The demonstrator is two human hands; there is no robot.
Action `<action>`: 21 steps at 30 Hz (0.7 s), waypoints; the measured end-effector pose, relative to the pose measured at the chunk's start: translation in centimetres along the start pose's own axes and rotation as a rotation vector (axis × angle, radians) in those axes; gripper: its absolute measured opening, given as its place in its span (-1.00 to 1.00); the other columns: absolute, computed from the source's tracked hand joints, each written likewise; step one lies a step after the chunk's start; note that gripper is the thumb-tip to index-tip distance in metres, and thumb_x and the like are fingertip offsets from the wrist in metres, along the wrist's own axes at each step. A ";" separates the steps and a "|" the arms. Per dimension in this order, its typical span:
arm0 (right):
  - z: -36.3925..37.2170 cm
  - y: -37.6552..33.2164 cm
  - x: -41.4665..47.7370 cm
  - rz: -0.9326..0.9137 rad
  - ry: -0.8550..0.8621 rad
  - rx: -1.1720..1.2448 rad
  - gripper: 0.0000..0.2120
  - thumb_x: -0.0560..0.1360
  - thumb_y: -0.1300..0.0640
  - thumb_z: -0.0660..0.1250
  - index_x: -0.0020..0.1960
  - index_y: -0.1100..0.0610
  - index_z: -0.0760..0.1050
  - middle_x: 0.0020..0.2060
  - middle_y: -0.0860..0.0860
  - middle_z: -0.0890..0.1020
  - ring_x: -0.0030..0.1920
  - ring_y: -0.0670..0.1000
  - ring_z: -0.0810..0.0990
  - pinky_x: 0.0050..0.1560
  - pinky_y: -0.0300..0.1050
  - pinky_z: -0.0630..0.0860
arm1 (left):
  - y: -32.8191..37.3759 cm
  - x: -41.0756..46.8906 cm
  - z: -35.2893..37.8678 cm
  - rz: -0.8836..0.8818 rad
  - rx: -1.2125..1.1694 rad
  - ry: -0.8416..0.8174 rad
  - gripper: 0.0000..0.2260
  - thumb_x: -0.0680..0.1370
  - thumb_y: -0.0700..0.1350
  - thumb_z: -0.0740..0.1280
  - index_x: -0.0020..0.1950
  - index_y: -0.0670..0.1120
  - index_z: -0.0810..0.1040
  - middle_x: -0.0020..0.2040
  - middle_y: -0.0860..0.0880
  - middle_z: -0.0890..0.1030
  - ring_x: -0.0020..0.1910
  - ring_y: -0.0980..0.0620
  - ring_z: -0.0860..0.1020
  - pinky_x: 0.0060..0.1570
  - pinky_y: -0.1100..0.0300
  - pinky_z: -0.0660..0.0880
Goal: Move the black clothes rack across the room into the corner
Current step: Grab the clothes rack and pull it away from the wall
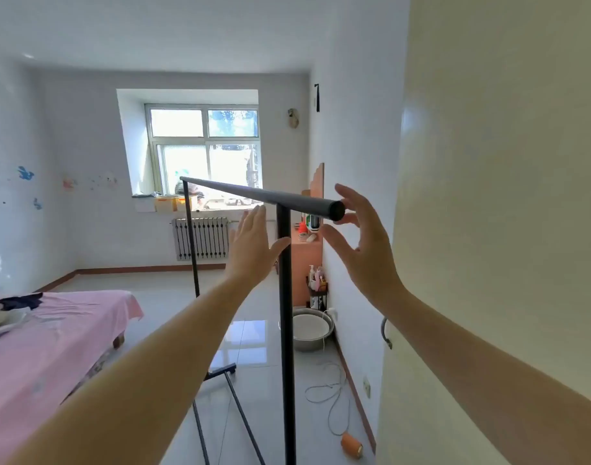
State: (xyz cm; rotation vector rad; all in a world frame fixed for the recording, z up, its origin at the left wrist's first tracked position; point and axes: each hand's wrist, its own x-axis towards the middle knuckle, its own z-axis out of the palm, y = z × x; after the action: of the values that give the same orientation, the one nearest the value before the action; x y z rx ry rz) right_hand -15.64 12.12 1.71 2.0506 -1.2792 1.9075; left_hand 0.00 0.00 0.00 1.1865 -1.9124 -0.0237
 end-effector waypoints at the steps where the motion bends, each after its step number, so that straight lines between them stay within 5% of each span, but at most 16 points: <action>1: 0.0 -0.2 0.2 -0.027 0.023 0.020 -0.55 0.50 0.12 0.35 0.36 0.10 0.36 0.17 -0.06 0.51 0.03 -0.15 0.54 0.10 -0.58 0.34 | -0.1 -0.2 0.3 0.009 0.000 0.008 -0.38 0.51 0.08 0.28 0.47 -0.14 0.16 0.51 -0.09 0.22 0.51 -0.07 0.12 0.47 -0.13 0.12; 4: 0.2 -1.3 0.5 -0.046 0.052 -0.039 -0.69 0.50 0.18 0.36 0.23 0.19 0.49 0.14 0.06 0.59 0.08 -0.05 0.58 0.20 -0.35 0.47 | 0.1 -0.5 1.4 0.008 -0.047 -0.022 -0.65 0.54 0.04 0.26 0.22 -0.15 0.45 0.25 -0.11 0.51 0.29 -0.09 0.42 0.32 -0.12 0.34; 6: 0.2 -1.4 0.7 -0.049 0.068 -0.053 -0.72 0.50 0.21 0.37 0.19 0.24 0.53 0.11 0.13 0.62 0.12 0.08 0.59 0.23 -0.11 0.54 | 0.3 -0.6 2.2 -0.056 -0.220 -0.092 -0.79 0.56 -0.02 0.24 0.08 -0.12 0.46 -0.03 -0.06 0.59 0.06 -0.09 0.55 0.04 0.06 0.51; 9: 0.4 -1.1 1.1 -0.023 0.072 -0.059 -0.73 0.49 0.24 0.38 0.18 0.25 0.54 0.10 0.14 0.63 0.11 0.07 0.61 0.18 -0.08 0.58 | -0.3 -0.5 3.0 -0.110 -0.403 -0.185 -0.87 0.56 -0.10 0.25 0.04 -0.14 0.43 -0.14 -0.06 0.58 -0.11 -0.04 0.57 -0.29 0.37 0.37; 13: 1.4 -0.4 1.7 0.051 0.084 -0.033 -0.72 0.48 0.24 0.39 0.19 0.20 0.56 0.10 0.09 0.66 0.10 0.03 0.63 0.16 -0.29 0.53 | -1.5 -0.6 4.0 -0.133 -0.438 -0.243 -0.82 0.55 -0.16 0.26 0.12 -0.18 0.42 -0.04 -0.18 0.61 -0.11 -0.03 0.57 -0.17 0.27 0.46; 18: 3.8 0.6 2.6 0.120 0.113 -0.002 -0.71 0.50 0.24 0.37 0.21 0.23 0.52 0.12 0.14 0.65 0.09 0.11 0.65 0.18 0.08 0.58 | -2.8 0.9 4.6 -0.133 -0.375 -0.241 -0.75 0.56 -0.17 0.25 0.22 -0.19 0.37 0.04 -0.19 0.59 -0.04 -0.10 0.58 -0.04 0.09 0.54; 21: 5.3 1.6 3.3 0.123 0.173 0.039 -0.72 0.47 0.24 0.41 0.17 0.24 0.54 0.07 0.13 0.66 0.06 0.08 0.67 0.16 0.04 0.60 | -3.6 1.9 5.2 -0.144 -0.339 -0.251 -0.74 0.56 -0.17 0.24 0.23 -0.20 0.35 0.05 -0.21 0.59 -0.04 -0.11 0.58 -0.04 0.06 0.56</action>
State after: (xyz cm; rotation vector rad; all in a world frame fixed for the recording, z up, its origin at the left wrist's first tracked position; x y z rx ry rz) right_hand -12.72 6.42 2.54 1.8139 -1.3651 2.1246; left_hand -1.18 -5.45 -3.56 1.1232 -1.9341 -0.5764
